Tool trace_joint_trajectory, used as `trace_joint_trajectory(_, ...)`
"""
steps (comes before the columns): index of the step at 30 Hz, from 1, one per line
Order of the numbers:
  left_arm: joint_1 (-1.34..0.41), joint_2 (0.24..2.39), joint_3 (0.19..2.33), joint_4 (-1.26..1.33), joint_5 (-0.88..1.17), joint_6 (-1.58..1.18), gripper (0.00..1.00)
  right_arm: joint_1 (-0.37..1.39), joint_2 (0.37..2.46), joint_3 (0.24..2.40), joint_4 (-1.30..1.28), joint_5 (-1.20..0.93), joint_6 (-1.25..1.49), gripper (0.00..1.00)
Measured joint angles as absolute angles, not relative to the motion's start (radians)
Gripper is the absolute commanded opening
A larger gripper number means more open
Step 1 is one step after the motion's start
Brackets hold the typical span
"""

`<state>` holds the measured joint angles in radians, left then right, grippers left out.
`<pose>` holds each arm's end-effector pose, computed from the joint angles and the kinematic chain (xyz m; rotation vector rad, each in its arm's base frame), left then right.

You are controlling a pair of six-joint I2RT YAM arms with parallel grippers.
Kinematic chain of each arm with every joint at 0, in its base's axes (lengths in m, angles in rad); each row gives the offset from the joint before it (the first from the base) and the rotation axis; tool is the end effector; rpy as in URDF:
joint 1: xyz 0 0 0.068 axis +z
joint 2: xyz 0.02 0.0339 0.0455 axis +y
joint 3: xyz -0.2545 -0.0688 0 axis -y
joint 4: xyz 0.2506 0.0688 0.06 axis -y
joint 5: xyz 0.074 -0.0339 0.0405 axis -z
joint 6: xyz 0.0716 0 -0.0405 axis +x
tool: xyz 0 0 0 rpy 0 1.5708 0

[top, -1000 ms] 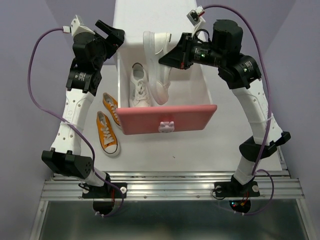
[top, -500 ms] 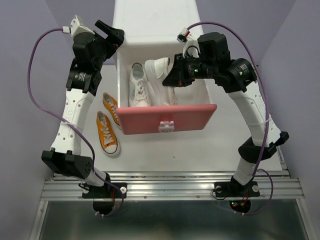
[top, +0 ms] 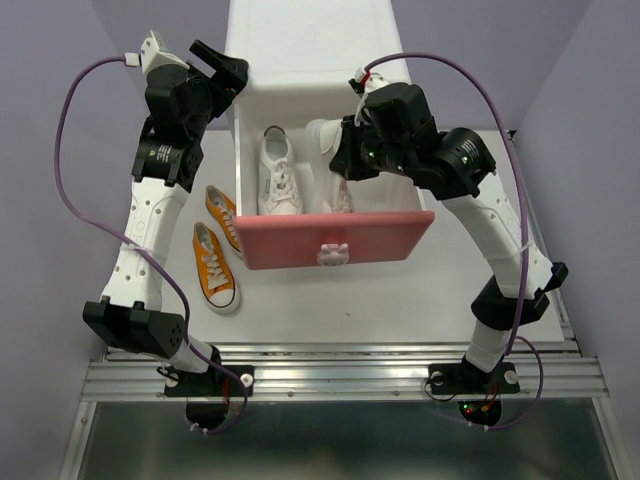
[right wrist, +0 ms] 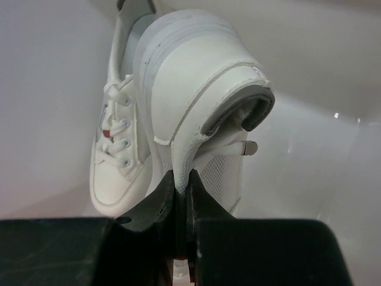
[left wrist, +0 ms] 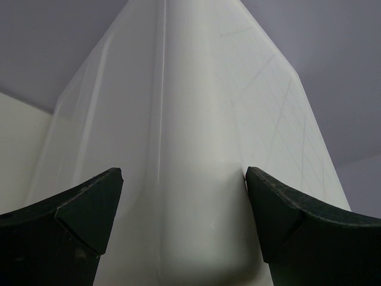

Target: Place and organize the shoes in the shoe cabinet

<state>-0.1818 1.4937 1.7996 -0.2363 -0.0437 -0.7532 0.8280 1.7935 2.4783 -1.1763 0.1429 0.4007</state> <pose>0.3610 -0.0632 0.5100 -0.4697 1.4707 -0.7156 0.2511 0.2583 0.4983 -0.3593 2.0830 0.6056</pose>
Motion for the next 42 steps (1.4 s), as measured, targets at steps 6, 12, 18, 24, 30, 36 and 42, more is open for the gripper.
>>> trace_joint_trajectory(6, -0.182, 1.494, 1.800, -0.236, -0.046, -0.756, 0.94, 0.831, 1.811, 2.489, -1.182, 0.259, 0.418, 0.01)
trace_joint_trajectory(12, -0.182, 1.494, 1.800, -0.237, -0.047, -0.757, 0.94, 0.844, 1.853, 2.508, -1.173, 0.302, 0.403, 0.01)
trace_joint_trajectory(18, -0.182, 1.491, 1.800, -0.241, -0.046, -0.758, 0.94, 0.858, 1.868, 2.512, -1.165, 0.334, 0.305, 0.01)
trace_joint_trajectory(24, -0.182, 1.490, 1.800, -0.243, -0.047, -0.762, 0.94, 0.865, 1.877, 2.513, -1.149, 0.323, 0.221, 0.00)
trace_joint_trajectory(30, -0.182, 1.490, 1.800, -0.245, -0.049, -0.766, 0.94, 0.865, 1.897, 2.532, -1.139, 0.288, 0.197, 0.00)
trace_joint_trajectory(36, -0.183, 1.489, 1.798, -0.244, -0.053, -0.770, 0.94, 0.865, 1.894, 2.524, -1.124, 0.254, 0.160, 0.00)
trace_joint_trajectory(42, -0.183, 1.489, 1.798, -0.244, -0.054, -0.770, 0.94, 0.865, 1.897, 2.492, -1.084, 0.254, 0.154, 0.02)
